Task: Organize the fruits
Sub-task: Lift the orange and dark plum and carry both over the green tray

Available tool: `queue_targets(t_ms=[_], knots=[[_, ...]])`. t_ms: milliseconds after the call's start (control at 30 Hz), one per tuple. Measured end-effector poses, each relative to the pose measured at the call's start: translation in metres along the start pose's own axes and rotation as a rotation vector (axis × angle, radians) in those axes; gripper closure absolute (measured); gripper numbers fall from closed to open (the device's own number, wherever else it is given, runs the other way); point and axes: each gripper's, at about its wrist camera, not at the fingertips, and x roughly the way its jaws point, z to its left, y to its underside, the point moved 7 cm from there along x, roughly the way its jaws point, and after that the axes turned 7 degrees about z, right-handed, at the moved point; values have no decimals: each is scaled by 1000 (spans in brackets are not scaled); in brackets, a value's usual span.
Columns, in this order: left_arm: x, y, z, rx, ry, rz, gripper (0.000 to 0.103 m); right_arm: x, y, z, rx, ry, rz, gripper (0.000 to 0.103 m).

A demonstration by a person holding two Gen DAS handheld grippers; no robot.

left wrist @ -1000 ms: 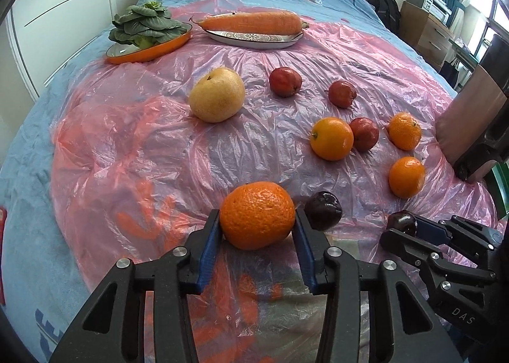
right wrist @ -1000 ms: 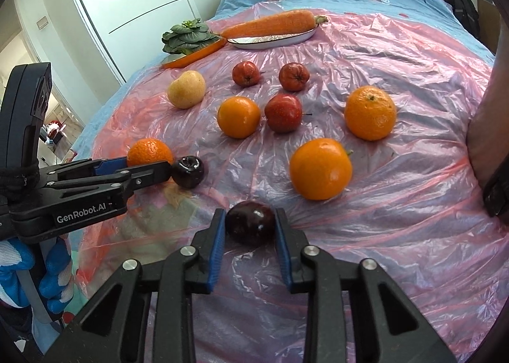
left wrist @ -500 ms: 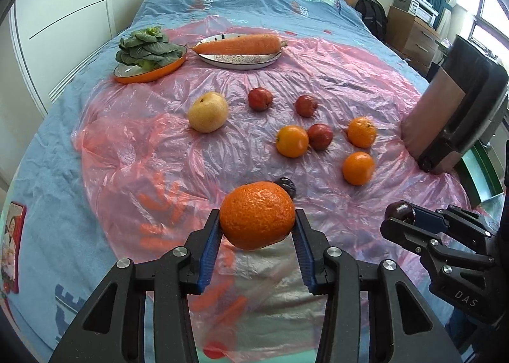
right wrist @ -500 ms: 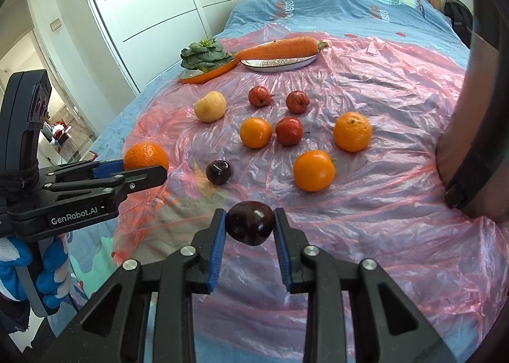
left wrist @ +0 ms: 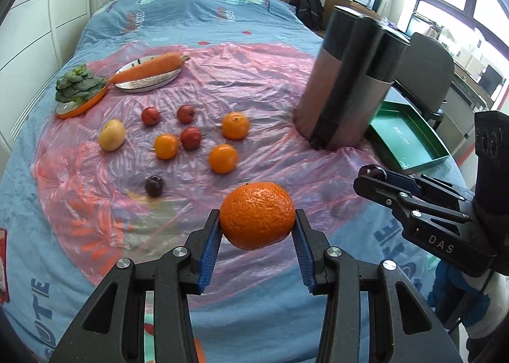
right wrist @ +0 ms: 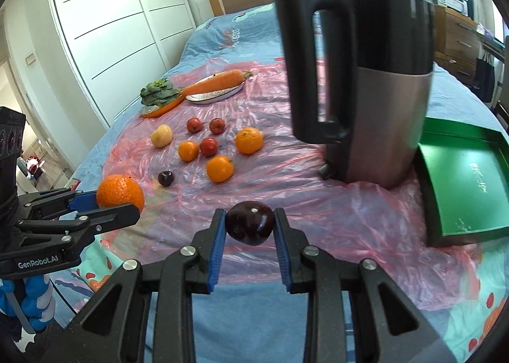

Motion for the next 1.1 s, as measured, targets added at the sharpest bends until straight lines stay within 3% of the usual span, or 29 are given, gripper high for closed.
queue_targets(t_ms=[367,633,900,1100], knots=[[-5,-19,-122,189,105,1,64,-74,-1,-109,139,133,-120,87],[7,-47,-201,301,179,-3,64,-98,-4,-182,215,207,-168,88],[50,-77,-255,364,203,33,64,-90,-12,-247,267,261,-179,88],[103,-102,-273,363,190,92,64,-63,-25,-293,274,302,-140,88]])
